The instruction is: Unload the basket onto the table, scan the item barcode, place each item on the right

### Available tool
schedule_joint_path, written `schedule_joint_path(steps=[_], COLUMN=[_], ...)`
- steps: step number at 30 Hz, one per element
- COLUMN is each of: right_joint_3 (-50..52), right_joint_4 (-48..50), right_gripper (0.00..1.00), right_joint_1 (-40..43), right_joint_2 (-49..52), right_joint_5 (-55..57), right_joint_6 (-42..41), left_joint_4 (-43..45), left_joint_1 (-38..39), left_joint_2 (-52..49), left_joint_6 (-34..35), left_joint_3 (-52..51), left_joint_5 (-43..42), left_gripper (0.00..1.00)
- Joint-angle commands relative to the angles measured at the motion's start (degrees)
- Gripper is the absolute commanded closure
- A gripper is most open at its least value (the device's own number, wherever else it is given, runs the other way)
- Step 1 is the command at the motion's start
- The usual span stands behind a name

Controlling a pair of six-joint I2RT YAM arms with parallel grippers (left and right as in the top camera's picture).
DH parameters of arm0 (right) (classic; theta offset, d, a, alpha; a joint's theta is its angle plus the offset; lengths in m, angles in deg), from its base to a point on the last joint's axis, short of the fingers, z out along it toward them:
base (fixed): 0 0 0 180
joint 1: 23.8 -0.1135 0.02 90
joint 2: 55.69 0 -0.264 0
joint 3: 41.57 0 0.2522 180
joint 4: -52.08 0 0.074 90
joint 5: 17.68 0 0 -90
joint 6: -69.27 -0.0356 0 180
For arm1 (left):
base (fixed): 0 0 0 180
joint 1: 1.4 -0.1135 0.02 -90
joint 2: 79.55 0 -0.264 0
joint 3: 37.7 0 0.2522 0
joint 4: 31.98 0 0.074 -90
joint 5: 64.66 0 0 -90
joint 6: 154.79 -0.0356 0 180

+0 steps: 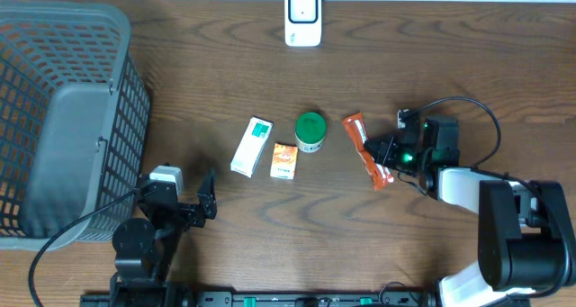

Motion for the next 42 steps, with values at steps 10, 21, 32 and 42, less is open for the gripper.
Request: schedule_joint_path(steps=[10,21,32,42], right_joint_3=[1.29,1.29,1.27,1.27], right_joint_4=[-23.76,-30.60,-21.07,-21.05], right_gripper=[0.19,0.01,0.03,0.08], right_joint_1=[0.22,5.90,6.93,6.84], right_joint_2=[-25.79,-21.05,-7.80,-1.16], right_joint_5=[-1.38,6.49,1.09,-1.49], right_joint_6=[13.03,24.09,24.11,24.13], left_joint_4=[0.02,0.02,0.02,0.02], left_joint_1=[-0.15,-0.15,-0.15,-0.15], left_joint_2=[0.20,0.20,0.20,0.20], left_joint_6=[0.09,0.09,0.09,0.09], left_joint_3=[-0.20,-0.20,-0.20,-0.20], left_joint_5=[-0.68,-0.68,-0.68,-0.68], left_gripper=[0.13,0.13,0.13,0.14])
